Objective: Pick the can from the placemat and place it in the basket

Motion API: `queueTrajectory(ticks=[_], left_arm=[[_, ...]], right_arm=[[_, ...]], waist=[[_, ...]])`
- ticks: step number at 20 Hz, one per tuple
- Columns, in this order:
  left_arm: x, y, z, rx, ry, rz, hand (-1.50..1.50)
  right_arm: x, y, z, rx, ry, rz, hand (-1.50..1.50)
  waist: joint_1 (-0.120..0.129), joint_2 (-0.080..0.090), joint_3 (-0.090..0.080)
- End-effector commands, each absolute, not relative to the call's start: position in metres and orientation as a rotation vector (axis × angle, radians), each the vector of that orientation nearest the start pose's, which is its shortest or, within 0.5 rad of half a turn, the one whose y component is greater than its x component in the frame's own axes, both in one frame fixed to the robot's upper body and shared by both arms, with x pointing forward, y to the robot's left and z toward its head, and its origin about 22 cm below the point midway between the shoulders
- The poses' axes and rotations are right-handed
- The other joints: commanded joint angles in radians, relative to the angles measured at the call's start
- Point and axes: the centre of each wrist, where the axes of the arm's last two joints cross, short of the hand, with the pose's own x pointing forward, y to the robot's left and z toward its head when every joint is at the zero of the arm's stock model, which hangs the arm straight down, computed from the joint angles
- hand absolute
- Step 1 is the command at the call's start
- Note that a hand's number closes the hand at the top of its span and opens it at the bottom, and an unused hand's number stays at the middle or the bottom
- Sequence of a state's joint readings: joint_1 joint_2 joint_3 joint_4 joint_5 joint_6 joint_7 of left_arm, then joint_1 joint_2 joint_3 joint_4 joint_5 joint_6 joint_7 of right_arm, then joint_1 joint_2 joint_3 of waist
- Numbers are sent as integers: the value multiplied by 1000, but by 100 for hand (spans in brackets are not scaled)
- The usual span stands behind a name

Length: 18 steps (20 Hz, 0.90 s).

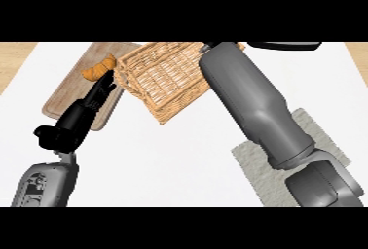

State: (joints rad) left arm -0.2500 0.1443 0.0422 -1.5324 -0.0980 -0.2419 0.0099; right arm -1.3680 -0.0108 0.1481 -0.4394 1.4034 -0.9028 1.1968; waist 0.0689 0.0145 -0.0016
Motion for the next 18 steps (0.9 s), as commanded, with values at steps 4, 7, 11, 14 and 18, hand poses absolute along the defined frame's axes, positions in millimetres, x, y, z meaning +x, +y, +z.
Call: queueTrajectory(ticks=[4, 7, 11, 14, 18], left_arm=[[294, 239, 65, 2, -1729, -441, 0], [295, 253, 57, 6, -1707, -442, 0], [297, 252, 69, -2, -1720, -441, 0], [278, 259, 58, 27, -1686, -409, 0], [280, 250, 52, 17, -1692, -408, 0]], right_arm=[[447, -30, 171, -1427, -1460, -242, -150], [445, -22, 192, -1383, -1556, -292, -150], [445, -18, 210, -1306, -1620, -378, -150], [447, -30, 212, -1219, -1628, -510, -150], [445, -33, 214, -1133, -1586, -588, -150]], waist=[[3, 0, 0], [-5, 0, 0], [0, -1, 0], [-29, -15, 2], [-34, -19, 1]])
